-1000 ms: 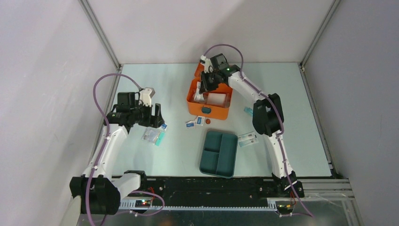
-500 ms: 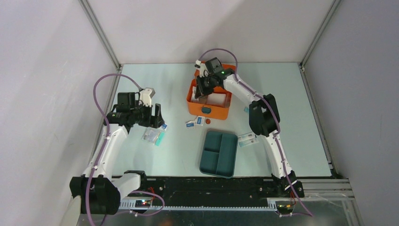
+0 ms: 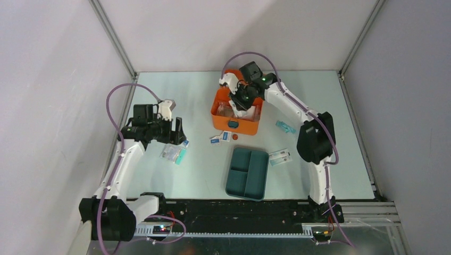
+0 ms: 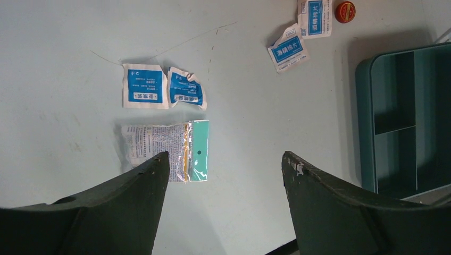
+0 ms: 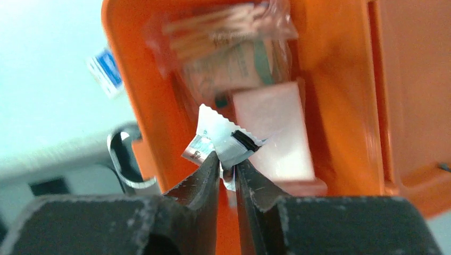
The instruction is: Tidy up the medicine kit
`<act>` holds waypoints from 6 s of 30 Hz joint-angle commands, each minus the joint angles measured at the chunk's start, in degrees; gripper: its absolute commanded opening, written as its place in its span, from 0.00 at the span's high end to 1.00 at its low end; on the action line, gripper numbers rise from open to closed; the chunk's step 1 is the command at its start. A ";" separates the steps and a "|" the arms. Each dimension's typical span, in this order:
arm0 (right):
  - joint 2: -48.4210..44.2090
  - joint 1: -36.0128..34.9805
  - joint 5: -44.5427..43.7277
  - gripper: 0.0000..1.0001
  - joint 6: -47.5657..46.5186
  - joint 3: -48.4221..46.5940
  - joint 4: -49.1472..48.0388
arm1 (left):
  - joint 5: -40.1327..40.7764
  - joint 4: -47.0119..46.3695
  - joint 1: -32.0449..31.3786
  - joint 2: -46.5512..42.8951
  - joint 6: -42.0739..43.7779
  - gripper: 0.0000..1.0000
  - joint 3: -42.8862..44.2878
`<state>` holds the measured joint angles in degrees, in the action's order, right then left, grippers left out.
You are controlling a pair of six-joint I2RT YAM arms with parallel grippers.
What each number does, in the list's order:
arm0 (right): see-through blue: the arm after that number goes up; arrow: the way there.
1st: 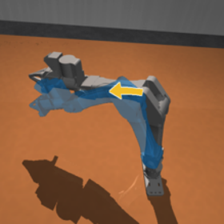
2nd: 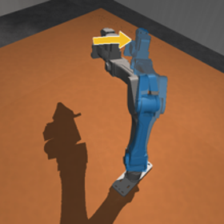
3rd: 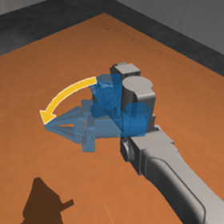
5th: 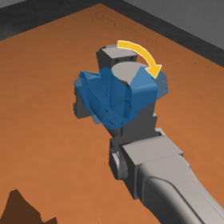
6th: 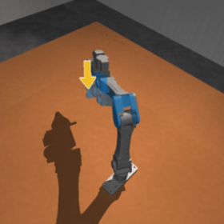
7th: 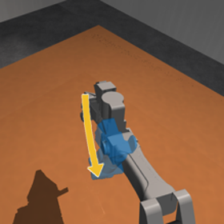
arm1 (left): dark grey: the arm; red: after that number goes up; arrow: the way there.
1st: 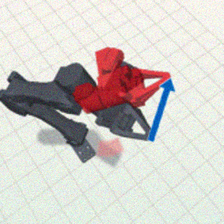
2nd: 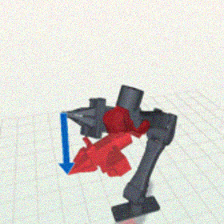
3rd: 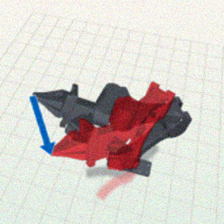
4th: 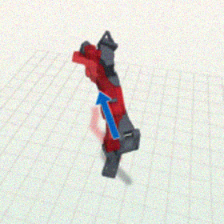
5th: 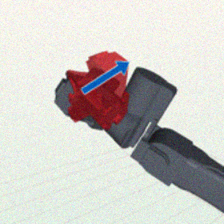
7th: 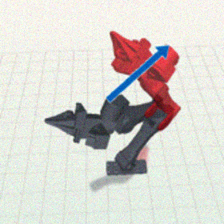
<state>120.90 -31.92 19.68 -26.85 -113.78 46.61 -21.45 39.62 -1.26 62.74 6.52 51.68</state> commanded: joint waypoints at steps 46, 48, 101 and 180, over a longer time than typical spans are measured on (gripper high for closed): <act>-32.96 19.94 23.61 0.03 -28.82 32.38 18.82 | -4.36 -0.71 -0.06 0.49 0.96 0.18 0.01; -32.31 19.86 20.02 0.10 -31.87 35.35 18.87 | -4.38 -0.72 -0.06 0.60 0.95 0.18 -0.08; -19.10 9.16 -5.10 0.77 -48.09 54.92 3.25 | -2.32 -0.69 0.03 -2.29 1.09 0.17 -1.46; -2.78 -2.60 -4.67 0.86 -3.27 6.25 15.10 | -2.03 -0.69 0.81 -3.06 0.15 0.16 -1.23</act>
<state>117.64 -34.11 16.12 -29.65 -106.34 59.55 -23.90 39.81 -0.93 60.95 6.50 50.35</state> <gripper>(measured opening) 0.124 0.834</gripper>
